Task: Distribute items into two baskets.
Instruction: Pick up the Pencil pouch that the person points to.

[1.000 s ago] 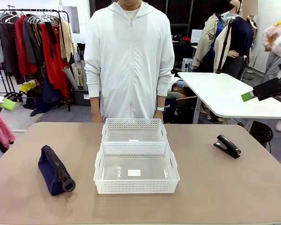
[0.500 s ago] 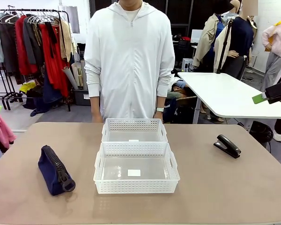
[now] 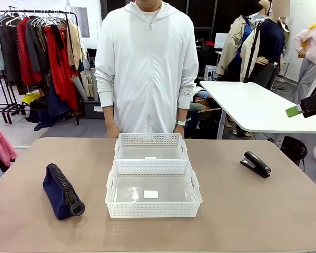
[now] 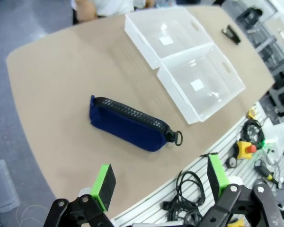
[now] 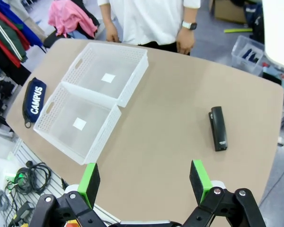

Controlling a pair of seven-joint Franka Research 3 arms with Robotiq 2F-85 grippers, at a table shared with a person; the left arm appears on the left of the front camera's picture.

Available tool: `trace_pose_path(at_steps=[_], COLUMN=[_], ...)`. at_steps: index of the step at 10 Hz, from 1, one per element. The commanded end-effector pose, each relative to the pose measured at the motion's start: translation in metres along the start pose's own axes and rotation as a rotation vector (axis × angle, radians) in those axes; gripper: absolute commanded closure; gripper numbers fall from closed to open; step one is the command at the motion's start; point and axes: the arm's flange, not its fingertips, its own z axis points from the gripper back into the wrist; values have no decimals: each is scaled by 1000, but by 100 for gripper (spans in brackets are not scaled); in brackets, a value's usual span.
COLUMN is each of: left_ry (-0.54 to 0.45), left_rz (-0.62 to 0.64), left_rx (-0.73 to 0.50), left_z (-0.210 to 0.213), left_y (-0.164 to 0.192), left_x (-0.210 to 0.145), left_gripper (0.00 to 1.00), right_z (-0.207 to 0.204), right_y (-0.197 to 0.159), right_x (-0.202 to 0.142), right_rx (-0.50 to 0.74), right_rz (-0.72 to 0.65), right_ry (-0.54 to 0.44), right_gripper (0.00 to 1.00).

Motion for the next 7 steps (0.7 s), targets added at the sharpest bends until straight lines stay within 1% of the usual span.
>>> trace_pose_path(at_steps=[1, 3, 5, 7], left_ry=[-59, -90, -121, -145], left_rz=[2, 13, 12, 9], left_rx=[1, -47, -67, -73], left_z=[6, 9, 9, 9], left_y=[31, 57, 66, 71], left_x=[-10, -20, -27, -27], left_gripper=[0, 0, 0, 0], right_z=[10, 18, 24, 27], right_y=[-27, -43, -59, -61], right_x=[-4, -16, -32, -38], right_rx=[62, 76, 99, 93], right_rz=[12, -14, -22, -18], right_ry=[-50, -55, -52, -57], right_gripper=[0, 0, 0, 0])
